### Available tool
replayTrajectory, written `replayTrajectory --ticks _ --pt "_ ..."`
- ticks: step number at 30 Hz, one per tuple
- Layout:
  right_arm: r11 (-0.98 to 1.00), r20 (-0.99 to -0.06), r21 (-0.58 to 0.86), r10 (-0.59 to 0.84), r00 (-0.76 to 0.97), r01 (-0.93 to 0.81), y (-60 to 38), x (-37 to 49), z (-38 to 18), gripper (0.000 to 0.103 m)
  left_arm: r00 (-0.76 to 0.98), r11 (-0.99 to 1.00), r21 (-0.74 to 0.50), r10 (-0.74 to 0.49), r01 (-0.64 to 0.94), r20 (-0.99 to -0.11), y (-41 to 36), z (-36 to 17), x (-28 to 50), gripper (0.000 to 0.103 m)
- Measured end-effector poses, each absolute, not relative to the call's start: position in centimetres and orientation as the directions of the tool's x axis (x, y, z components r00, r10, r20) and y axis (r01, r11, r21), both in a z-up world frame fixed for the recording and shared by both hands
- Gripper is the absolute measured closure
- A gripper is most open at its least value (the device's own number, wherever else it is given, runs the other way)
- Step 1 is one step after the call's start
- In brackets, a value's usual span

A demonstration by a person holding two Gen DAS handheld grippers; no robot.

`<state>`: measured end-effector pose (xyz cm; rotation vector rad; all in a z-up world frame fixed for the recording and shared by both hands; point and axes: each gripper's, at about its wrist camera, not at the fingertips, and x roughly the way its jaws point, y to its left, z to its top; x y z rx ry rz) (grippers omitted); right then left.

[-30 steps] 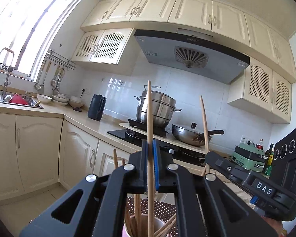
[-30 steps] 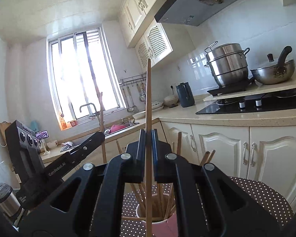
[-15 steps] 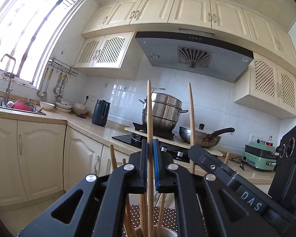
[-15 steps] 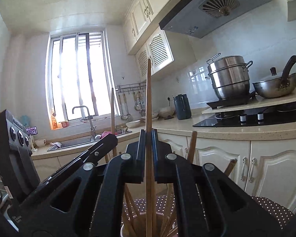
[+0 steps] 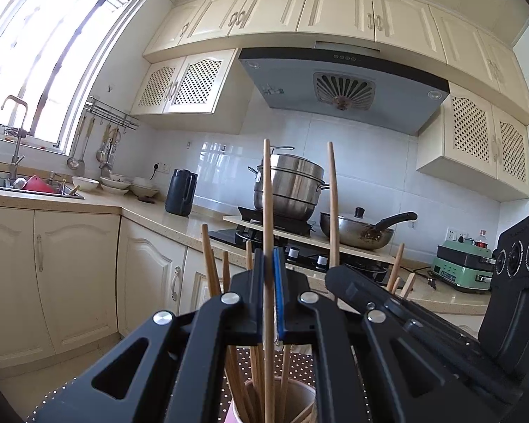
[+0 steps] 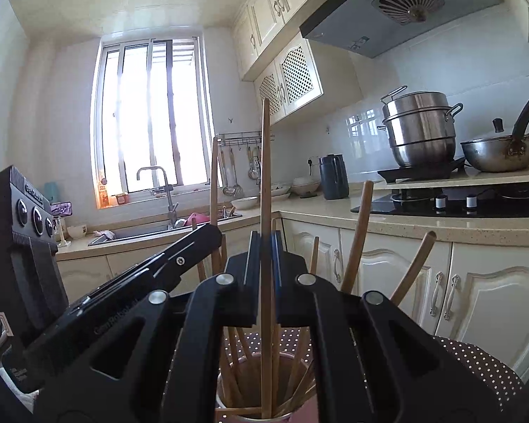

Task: Organize utensils
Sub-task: 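Lower both held chopsticks into the pink cup, then open both grippers to release the chopsticks into the pink cup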

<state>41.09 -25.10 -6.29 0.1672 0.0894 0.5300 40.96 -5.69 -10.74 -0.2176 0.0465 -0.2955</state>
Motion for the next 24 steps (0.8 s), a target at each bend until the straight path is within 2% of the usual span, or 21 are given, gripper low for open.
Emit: replayTrajectory --ticks 24 --pt "0.863 -0.194 0.144 0.505 0.841 -0.484 -25.6 38.1 -8.1 0.096 0.933 0.962 -0.118 -0.269 0.247 -0.240 -5.4 -11.6 38.7 0.094"
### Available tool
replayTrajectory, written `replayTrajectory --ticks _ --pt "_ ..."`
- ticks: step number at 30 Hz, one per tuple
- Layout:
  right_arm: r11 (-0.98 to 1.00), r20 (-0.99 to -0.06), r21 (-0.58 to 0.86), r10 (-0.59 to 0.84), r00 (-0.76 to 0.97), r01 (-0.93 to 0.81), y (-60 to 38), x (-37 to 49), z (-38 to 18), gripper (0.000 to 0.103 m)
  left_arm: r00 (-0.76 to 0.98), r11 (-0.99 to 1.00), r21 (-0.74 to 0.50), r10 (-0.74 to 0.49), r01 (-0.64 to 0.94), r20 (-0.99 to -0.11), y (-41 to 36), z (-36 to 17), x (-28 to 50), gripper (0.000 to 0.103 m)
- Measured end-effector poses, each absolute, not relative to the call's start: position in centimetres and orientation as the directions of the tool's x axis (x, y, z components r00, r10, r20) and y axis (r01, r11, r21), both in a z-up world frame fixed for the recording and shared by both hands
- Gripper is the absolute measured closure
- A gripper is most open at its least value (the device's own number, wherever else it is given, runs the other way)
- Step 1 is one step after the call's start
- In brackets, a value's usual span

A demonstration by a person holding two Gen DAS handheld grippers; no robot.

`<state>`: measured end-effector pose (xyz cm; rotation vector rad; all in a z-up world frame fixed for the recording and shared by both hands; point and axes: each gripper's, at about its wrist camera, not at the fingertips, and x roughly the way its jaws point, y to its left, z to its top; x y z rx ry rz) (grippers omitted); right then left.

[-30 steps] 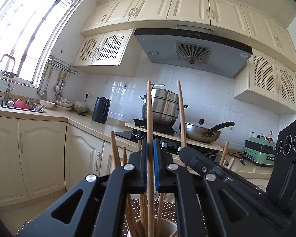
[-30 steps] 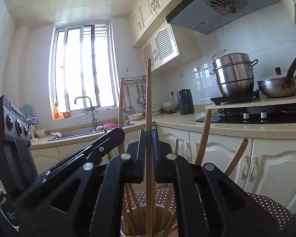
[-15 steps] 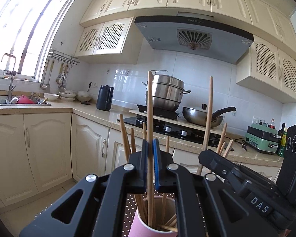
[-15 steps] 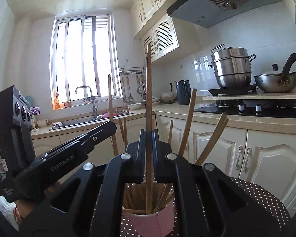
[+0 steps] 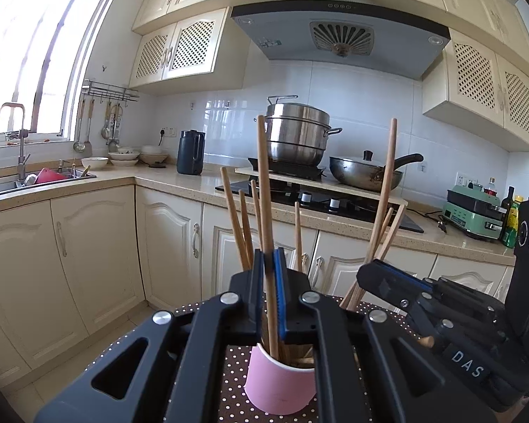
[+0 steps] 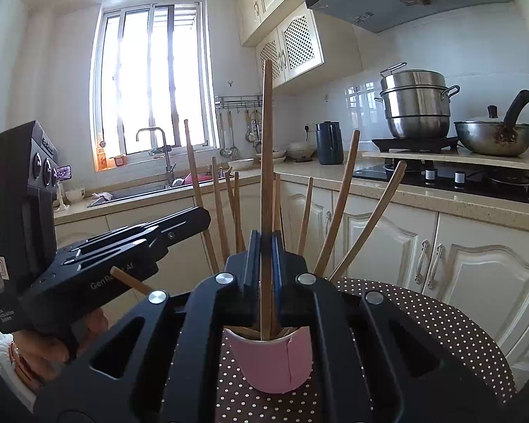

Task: Organize utensils
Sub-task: 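Open both grippers to release the chopsticks into the pink cup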

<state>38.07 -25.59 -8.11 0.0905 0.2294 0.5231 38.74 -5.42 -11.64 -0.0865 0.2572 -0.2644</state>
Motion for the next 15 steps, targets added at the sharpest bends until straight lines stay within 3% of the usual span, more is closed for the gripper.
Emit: replayTrajectory --ticks 1,2,3,5,11,15 --pt "0.862 -0.203 0.145 0.506 0.839 -0.485 -25.5 38.0 -8.3 0.096 0.931 0.962 -0.117 -0.268 0.245 -0.250 -5.3 -11.7 38.7 0.091" --pt "0.864 -0.211 0.145 0.503 0.838 -0.483 -25.4 38.1 -8.4 0.096 0.931 0.964 -0.118 -0.263 0.240 -0.255 -5.2 -11.8 38.6 0.077" --pt "0.865 -0.216 0.144 0.502 0.837 -0.482 -25.3 38.1 -8.6 0.096 0.932 0.965 -0.119 -0.258 0.235 -0.255 -5.1 -11.9 38.4 0.070" --pt "0.865 -0.228 0.143 0.502 0.834 -0.482 -25.1 38.1 -8.9 0.096 0.932 0.966 -0.123 -0.254 0.229 -0.258 -4.8 -11.9 38.1 0.069" --pt "0.868 -0.269 0.140 0.496 0.826 -0.476 -24.5 38.4 -9.6 0.096 0.939 0.975 -0.122 -0.213 0.186 -0.270 -3.8 -11.5 37.4 0.045" --pt "0.867 -0.301 0.144 0.497 0.814 -0.477 -24.0 38.6 -9.8 0.096 0.952 0.986 -0.093 -0.158 0.138 -0.263 -3.1 -10.8 36.3 0.037"
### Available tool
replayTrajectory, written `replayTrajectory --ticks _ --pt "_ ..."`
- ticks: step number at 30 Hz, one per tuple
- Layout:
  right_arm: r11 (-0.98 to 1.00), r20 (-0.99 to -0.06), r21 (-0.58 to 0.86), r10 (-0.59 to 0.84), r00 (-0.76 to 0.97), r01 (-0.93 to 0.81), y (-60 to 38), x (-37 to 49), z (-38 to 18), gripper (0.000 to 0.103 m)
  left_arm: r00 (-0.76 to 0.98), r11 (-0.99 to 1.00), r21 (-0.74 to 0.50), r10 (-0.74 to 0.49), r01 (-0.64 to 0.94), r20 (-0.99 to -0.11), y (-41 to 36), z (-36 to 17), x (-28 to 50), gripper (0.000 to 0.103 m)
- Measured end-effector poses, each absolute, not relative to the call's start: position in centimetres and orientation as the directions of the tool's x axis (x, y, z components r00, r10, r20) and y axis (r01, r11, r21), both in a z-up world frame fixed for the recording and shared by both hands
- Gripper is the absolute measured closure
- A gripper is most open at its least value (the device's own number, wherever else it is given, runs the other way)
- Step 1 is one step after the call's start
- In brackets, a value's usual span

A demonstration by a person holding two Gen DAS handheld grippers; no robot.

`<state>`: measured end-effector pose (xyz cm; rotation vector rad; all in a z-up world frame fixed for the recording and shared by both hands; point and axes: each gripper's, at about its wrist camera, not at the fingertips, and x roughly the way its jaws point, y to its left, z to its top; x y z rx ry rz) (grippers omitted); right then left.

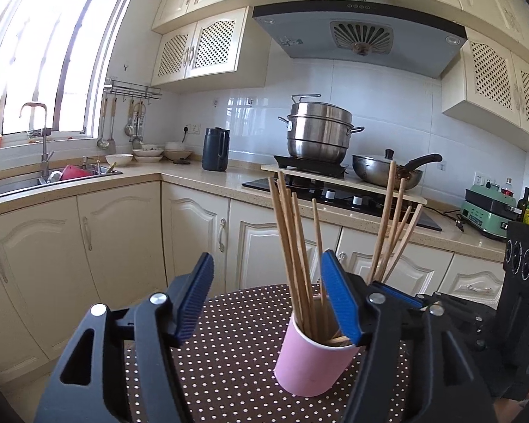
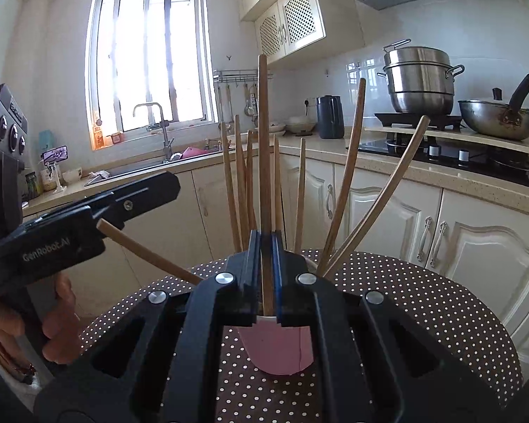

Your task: Organize utensils

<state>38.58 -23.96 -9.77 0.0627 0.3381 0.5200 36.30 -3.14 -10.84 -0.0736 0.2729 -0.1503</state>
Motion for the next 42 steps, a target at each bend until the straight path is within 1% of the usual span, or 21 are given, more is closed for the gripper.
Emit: replayTrajectory --ticks 2,6,7,8,9,10,11,16,19,21,23,26,29,35,42 --pt "0.871 -0.309 0.145 0.491 0.814 -0.470 -23.7 38.4 -9.7 0.095 0.956 0.992 -0.064 -0.120 0.107 -0.267 -2.7 -10.4 35.6 0.037" --pt "0.873 -0.317 0.158 0.487 0.814 -0.461 -23.3 37.6 -9.0 0.094 0.957 0.996 -0.042 -0.087 0.078 -0.276 -2.0 -9.5 34.1 0.036" --pt "0.871 -0.311 0.158 0.491 0.814 -0.465 -23.3 37.2 -8.6 0.090 0.956 0.997 -0.032 -0.076 0.070 -0.284 -1.8 -9.3 33.6 0.035" --pt "0.872 -0.303 0.155 0.489 0.818 -0.464 -23.2 36.7 -8.3 0.081 0.956 0.998 -0.019 -0.063 0.060 -0.287 -1.7 -9.1 33.1 0.035" --pt "0.876 -0.291 0.148 0.482 0.826 -0.459 -23.2 36.1 -7.9 0.065 0.957 0.999 -0.003 -0.051 0.052 -0.286 -1.6 -8.9 32.5 0.034" --pt "0.876 -0.281 0.146 0.482 0.830 -0.459 -23.2 35.6 -7.4 0.055 0.958 0.999 0.009 -0.040 0.044 -0.284 -1.5 -8.7 31.8 0.033" --pt "0.875 -0.265 0.146 0.484 0.834 -0.461 -23.3 35.0 -7.0 0.050 0.959 0.999 0.020 -0.030 0.038 -0.282 -1.5 -8.5 31.2 0.033" --pt "0.874 -0.223 0.155 0.485 0.845 -0.460 -23.5 31.4 -4.8 0.050 0.968 0.999 0.032 0.001 0.007 -0.251 -0.7 -7.0 26.8 0.031" --pt "0.905 -0.234 0.126 0.425 0.874 -0.406 -23.2 28.3 -3.4 0.049 0.975 1.000 0.018 0.005 -0.001 -0.224 -0.1 -6.1 23.7 0.029" --pt "0.918 -0.240 0.109 0.396 0.886 -0.381 -23.0 26.0 -2.6 0.041 0.978 1.000 0.008 0.003 -0.002 -0.210 0.2 -5.5 21.7 0.028" --pt "0.930 -0.242 0.090 0.368 0.898 -0.356 -22.7 23.7 -1.9 0.039 0.981 1.000 0.000 0.003 -0.004 -0.193 0.4 -4.8 19.6 0.028" --pt "0.942 -0.234 0.070 0.336 0.912 -0.329 -22.1 20.1 -0.7 0.033 0.986 1.000 0.007 0.025 -0.024 -0.163 0.4 -3.8 16.5 0.028" --pt "0.955 -0.210 0.041 0.297 0.932 -0.295 -21.4 16.9 0.1 0.030 0.989 1.000 0.002 0.027 -0.026 -0.143 0.4 -3.0 13.8 0.028" --pt "0.965 -0.162 0.014 0.261 0.952 -0.262 -20.7 12.3 1.0 0.027 0.994 0.999 0.013 0.032 -0.031 -0.106 -0.3 -2.3 10.0 0.027" --pt "0.967 -0.149 -0.018 0.247 0.957 -0.253 -19.8 10.3 1.2 0.027 0.996 0.999 0.032 0.037 -0.035 -0.082 -0.4 -1.7 7.7 0.026"
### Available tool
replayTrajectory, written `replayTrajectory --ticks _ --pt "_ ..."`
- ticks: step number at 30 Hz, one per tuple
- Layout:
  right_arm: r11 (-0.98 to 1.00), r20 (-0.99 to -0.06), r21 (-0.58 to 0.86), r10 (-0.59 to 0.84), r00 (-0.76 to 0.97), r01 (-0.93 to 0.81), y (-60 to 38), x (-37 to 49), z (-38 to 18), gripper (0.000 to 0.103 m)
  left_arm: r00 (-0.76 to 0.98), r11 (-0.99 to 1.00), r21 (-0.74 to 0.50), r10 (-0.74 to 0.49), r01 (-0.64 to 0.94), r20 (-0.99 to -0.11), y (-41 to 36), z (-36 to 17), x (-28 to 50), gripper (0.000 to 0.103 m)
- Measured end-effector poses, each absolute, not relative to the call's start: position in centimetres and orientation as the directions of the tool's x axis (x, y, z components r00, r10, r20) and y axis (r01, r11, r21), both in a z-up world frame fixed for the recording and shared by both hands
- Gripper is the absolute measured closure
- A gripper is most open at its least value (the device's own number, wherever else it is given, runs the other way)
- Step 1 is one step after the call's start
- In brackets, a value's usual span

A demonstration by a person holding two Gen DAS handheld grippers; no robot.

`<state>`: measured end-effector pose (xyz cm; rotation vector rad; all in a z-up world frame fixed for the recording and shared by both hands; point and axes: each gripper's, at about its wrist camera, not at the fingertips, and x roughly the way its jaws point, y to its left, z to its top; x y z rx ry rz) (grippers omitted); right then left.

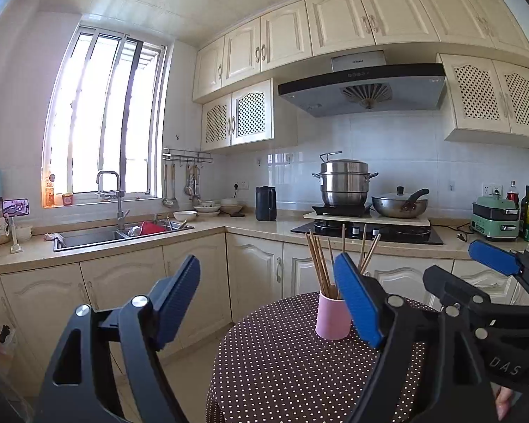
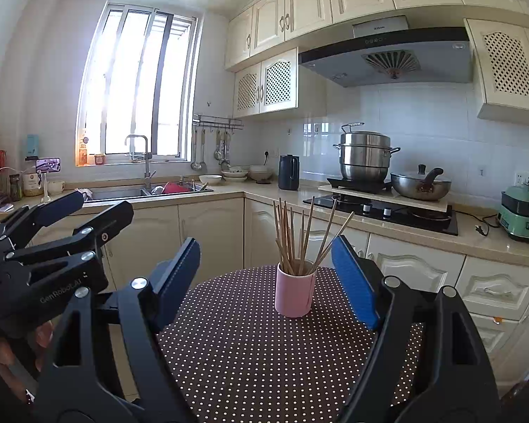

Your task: Organize utensils

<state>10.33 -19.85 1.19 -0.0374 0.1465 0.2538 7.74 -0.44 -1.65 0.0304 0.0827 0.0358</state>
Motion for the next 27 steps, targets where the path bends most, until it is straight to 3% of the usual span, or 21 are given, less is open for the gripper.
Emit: replayTrajectory --ticks 8,27 --pt "0.967 -0.137 0.003 0.252 0.958 -0.254 -20.2 9.0 1.3 0.026 0.997 0.996 0.082 0.049 -0.044 -0.058 -1.3 -1.4 6.8 0.025" --pt "0.966 -0.106 0.003 0.258 0.960 -0.259 -20.2 7.5 1.8 0.025 0.997 0.995 0.073 0.072 -0.069 -0.038 -1.0 -0.8 5.9 0.025"
